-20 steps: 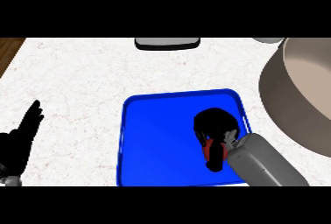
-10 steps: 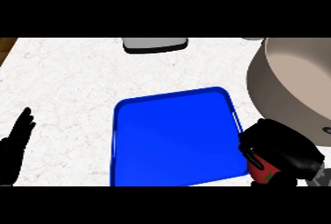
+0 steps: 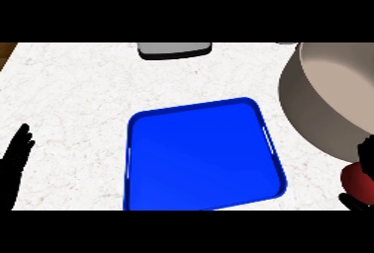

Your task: Pick the tomato from the tray and place it in the pot

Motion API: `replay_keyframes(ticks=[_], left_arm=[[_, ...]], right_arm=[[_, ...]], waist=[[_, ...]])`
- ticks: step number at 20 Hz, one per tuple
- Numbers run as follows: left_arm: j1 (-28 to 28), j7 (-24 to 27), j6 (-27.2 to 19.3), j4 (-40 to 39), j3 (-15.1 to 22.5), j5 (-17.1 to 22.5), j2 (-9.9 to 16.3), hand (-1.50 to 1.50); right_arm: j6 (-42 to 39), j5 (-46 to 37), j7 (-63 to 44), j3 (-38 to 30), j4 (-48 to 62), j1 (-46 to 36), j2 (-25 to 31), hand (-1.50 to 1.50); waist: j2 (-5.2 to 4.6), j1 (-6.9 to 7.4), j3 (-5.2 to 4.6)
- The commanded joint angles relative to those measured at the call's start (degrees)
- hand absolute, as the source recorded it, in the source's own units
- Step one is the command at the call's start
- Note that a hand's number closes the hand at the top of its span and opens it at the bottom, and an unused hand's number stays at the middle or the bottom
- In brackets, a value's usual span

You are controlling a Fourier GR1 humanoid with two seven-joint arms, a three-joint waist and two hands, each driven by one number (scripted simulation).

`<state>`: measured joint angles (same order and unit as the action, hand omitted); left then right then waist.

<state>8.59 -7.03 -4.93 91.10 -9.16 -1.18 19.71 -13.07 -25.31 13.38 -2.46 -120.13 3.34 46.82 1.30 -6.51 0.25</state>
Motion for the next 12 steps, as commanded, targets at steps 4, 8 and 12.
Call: replay_keyframes(ticks=[4, 8, 12], left_arm=[[-2.5, 0.2, 1.5, -0.9, 1.6, -0.7, -0.4, 0.0], [-3.7, 0.0, 2.5, -0.1, 2.7, -1.7, -0.6, 0.0], [-4.6, -0.5, 1.0, 0.3, 4.2, -4.8, -2.3, 0.0]], right_arm=[[-2.3, 16.0, 11.5, -22.2, 3.2, 12.1, -1.5, 1.5], [-8.1, 21.5, 12.1, -28.2, 11.9, 6.7, 0.0, 1.5], [-12.5, 24.2, 11.7, -30.5, 18.2, 1.2, 2.0, 1.5]], waist=[[-0.84, 3.37, -0.18], [-1.21, 5.94, -0.24], [-1.29, 6.45, -0.25]])
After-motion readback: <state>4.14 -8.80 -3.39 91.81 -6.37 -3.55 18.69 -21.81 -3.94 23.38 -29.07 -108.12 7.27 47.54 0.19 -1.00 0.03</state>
